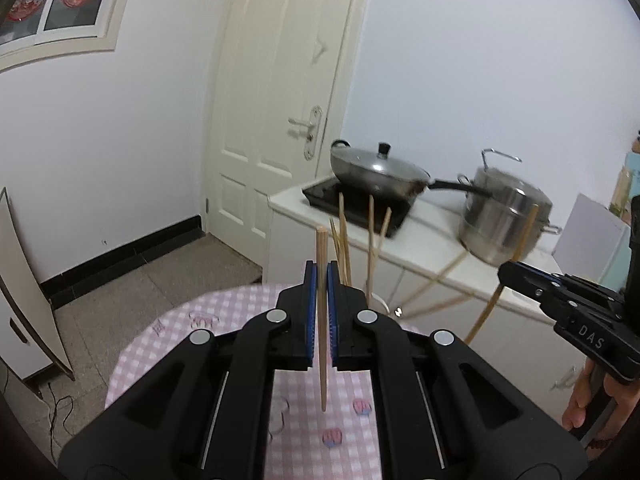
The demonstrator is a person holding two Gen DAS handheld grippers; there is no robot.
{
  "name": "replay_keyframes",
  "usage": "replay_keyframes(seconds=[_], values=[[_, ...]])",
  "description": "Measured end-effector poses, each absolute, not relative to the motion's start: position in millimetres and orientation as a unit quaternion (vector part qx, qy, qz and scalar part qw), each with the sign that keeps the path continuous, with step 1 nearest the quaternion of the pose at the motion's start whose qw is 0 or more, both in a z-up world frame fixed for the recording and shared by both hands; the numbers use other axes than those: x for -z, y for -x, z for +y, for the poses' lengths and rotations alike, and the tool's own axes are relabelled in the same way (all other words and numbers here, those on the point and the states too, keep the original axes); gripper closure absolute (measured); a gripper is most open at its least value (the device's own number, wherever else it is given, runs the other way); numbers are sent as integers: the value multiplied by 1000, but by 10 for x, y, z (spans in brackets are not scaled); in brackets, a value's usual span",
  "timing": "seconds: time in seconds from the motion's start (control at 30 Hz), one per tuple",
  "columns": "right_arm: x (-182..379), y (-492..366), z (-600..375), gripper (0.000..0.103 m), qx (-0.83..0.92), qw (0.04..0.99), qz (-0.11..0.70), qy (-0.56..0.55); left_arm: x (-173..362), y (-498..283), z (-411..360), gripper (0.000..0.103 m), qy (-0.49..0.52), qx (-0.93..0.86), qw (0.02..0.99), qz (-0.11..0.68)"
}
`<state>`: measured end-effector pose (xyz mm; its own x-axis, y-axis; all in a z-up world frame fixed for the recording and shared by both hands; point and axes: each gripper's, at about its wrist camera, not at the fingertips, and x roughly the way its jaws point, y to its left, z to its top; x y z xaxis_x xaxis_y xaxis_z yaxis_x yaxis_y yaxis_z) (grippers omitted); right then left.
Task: Organize utensils
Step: 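Lift both held chopsticks upright and carry them over the pink cup, then lower both chopsticks into the pink cup and open both grippers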
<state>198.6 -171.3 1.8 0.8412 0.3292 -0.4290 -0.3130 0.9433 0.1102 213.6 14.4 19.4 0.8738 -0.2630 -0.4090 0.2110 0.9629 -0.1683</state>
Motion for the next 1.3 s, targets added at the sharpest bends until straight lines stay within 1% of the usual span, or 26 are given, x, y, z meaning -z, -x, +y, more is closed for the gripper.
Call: replay_keyframes(seconds=[0.27,0.5,0.67,0.9,1.3], values=[[-195,-2363,-1778,99,-167,966,192,-35,-560,-2525,97,98,70,116,977,168],[-290,-2672,-1806,99,-165,972,164,-39,-633,-2778,-51,98,69,131,978,144],[-231,-2835,-1860,99,-162,973,161,-37,-540,-2964,-160,98,68,142,976,151],[-54,-3012,-1955,99,-158,971,178,-36,-346,-3099,-261,97,61,157,972,167],[208,-3079,-1950,99,-159,962,218,-26,74,-3190,-380,97,37,170,960,221]])
